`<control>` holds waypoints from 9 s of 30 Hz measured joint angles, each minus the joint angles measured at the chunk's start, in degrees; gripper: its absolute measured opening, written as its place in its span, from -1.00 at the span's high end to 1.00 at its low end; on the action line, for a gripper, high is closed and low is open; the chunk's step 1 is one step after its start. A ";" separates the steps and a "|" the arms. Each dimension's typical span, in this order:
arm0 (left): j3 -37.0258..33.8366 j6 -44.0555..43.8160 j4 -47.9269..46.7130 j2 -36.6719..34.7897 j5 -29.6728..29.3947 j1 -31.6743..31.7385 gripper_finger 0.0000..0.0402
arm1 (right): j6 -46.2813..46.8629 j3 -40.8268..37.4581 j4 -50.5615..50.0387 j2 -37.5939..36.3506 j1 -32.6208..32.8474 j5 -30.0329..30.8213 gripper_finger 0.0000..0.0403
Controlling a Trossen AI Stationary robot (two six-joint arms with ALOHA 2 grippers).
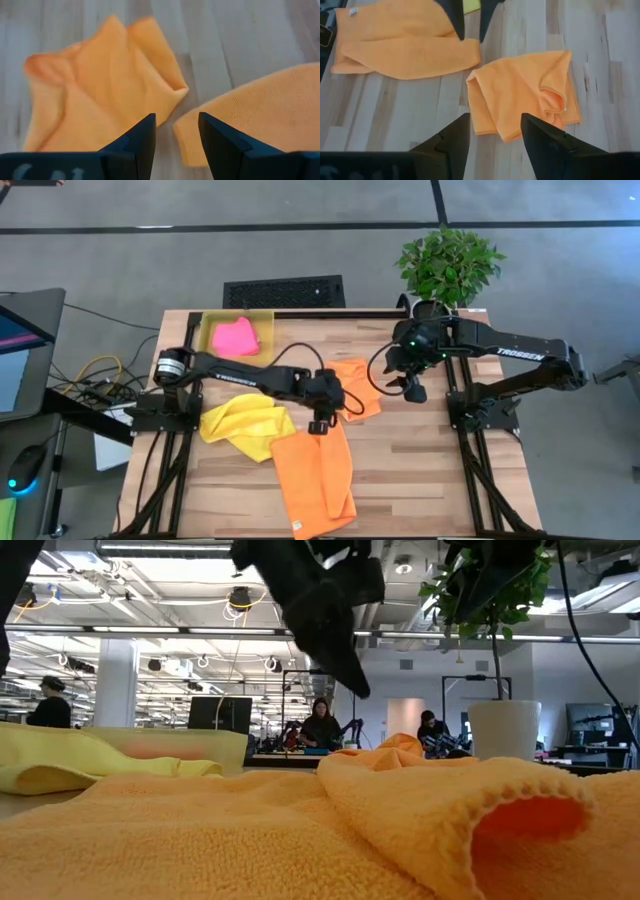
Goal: Fold microfiber towels
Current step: Put the top folded orange microfiber cloth into the yellow bin, then fold the orange microfiber cloth
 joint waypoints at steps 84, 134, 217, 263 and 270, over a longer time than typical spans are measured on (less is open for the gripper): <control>9.67 -43.02 -5.31 9.16 8.35 12.13 1.00 | 1.42 -0.67 3.05 0.15 -2.78 1.11 0.11; 9.69 -9.53 -33.86 3.48 -11.17 15.70 1.00 | -4.04 -1.70 6.95 0.24 -2.78 1.09 0.16; -0.43 39.55 -47.73 -2.84 -34.10 47.15 0.63 | -4.50 -1.70 7.19 0.24 -2.78 2.24 0.24; 11.80 -38.63 -43.52 -14.72 2.60 -7.38 0.23 | -4.50 -1.66 9.68 0.24 -2.67 -7.37 0.23; 11.69 -40.62 -41.42 -7.91 4.02 -11.26 0.23 | -4.52 -1.64 9.86 -0.44 -2.75 -8.83 0.23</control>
